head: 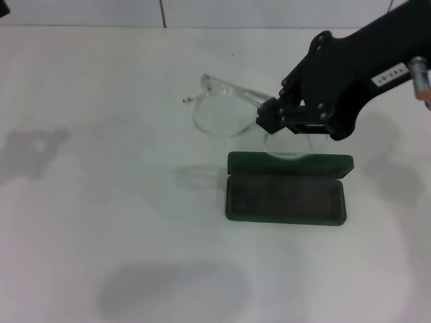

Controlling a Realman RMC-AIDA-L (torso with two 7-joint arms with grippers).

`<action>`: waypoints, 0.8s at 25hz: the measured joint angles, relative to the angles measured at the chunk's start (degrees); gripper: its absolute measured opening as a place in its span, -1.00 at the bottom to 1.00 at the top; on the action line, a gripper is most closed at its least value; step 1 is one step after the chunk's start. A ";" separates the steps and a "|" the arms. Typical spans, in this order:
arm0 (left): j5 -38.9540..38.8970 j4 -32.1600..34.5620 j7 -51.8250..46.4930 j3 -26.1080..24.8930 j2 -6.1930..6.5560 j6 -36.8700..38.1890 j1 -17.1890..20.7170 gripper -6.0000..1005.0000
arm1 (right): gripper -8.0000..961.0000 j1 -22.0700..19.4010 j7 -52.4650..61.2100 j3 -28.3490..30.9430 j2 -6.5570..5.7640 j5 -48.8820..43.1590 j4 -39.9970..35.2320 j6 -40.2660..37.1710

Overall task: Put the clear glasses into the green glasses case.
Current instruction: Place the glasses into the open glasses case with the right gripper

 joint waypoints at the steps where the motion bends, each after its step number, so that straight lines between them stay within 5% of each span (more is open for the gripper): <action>1: -0.05 -0.66 0.12 -0.31 0.07 0.41 -0.05 -0.85 | -0.85 1.72 2.01 -0.01 0.00 -0.92 1.36 -1.59; 9: 0.14 -2.43 0.88 -0.35 -0.06 1.01 0.75 -0.85 | -0.84 10.24 4.80 -5.30 0.25 -8.13 19.73 -3.62; 20: 0.36 -9.10 8.10 0.16 -0.59 2.42 -0.01 -0.85 | -0.84 12.20 3.95 -19.50 0.63 -19.10 28.05 2.30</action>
